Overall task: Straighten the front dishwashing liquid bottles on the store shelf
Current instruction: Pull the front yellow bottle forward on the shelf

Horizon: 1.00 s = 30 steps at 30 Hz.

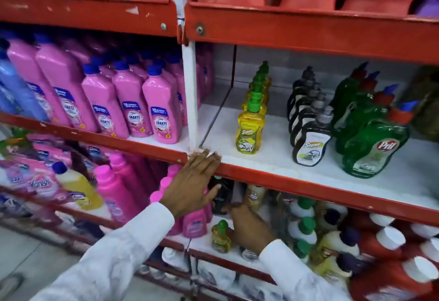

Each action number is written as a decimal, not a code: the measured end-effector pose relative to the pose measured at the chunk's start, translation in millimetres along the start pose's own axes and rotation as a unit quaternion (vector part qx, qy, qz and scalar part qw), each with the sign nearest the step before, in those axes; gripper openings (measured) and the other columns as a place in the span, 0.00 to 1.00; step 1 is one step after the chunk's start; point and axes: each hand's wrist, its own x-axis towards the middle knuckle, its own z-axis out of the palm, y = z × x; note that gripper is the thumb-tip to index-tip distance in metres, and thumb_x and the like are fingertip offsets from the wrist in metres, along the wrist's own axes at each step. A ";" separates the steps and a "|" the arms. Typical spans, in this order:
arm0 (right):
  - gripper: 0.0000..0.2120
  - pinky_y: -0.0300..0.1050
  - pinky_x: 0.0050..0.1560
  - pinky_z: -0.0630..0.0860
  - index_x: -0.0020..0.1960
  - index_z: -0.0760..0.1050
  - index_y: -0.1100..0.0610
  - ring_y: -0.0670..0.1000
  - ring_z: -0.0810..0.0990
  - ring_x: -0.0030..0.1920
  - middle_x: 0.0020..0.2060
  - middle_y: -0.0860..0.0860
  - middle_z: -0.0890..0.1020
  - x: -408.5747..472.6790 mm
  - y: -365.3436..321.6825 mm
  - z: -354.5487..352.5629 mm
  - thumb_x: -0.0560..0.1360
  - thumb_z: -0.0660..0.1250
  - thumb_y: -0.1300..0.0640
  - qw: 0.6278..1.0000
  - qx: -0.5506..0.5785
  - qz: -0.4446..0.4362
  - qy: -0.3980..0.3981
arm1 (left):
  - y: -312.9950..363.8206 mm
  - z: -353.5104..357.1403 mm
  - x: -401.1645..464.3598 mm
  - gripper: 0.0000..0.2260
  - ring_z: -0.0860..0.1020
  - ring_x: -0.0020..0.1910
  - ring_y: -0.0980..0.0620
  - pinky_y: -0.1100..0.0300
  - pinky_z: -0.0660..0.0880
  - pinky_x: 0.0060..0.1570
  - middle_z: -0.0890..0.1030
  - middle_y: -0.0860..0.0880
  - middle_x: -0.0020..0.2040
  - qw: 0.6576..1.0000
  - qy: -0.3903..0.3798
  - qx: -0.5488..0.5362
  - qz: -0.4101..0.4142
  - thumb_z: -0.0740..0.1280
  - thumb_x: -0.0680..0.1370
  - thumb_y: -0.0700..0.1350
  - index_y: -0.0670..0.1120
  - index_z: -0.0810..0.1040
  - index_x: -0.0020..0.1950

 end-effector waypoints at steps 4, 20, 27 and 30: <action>0.19 0.53 0.62 0.77 0.65 0.75 0.57 0.62 0.79 0.63 0.62 0.61 0.79 7.5 -7.1 18.4 0.75 0.66 0.57 0.997 0.028 0.044 -0.057 | 2.6 3.6 -3.2 0.31 0.58 0.78 0.47 0.49 0.51 0.78 0.63 0.44 0.77 1.000 -0.001 -0.027 -0.014 0.61 0.79 0.55 0.44 0.56 0.77; 0.21 0.42 0.48 0.84 0.52 0.85 0.49 0.43 0.84 0.40 0.44 0.45 0.87 -49.0 -48.1 -124.6 0.59 0.81 0.58 0.968 0.179 0.073 0.162 | -3.9 -0.1 3.4 0.34 0.65 0.75 0.49 0.55 0.57 0.75 0.70 0.47 0.74 0.984 0.053 -0.161 -0.052 0.61 0.68 0.28 0.46 0.66 0.74; 0.20 0.37 0.41 0.82 0.52 0.85 0.51 0.39 0.82 0.33 0.39 0.45 0.88 -57.2 -69.0 -228.2 0.60 0.80 0.55 0.933 0.188 -0.004 0.306 | -1.9 3.8 1.4 0.34 0.67 0.74 0.45 0.48 0.63 0.72 0.72 0.46 0.72 0.984 0.066 -0.159 -0.047 0.63 0.67 0.28 0.45 0.68 0.72; 0.21 0.35 0.42 0.82 0.55 0.84 0.53 0.39 0.83 0.35 0.41 0.46 0.88 -36.9 -65.7 -243.6 0.62 0.80 0.56 0.934 0.159 -0.018 0.319 | -1.7 6.1 -0.3 0.34 0.63 0.76 0.48 0.49 0.64 0.73 0.69 0.48 0.75 0.983 0.058 -0.161 -0.058 0.62 0.69 0.31 0.47 0.65 0.74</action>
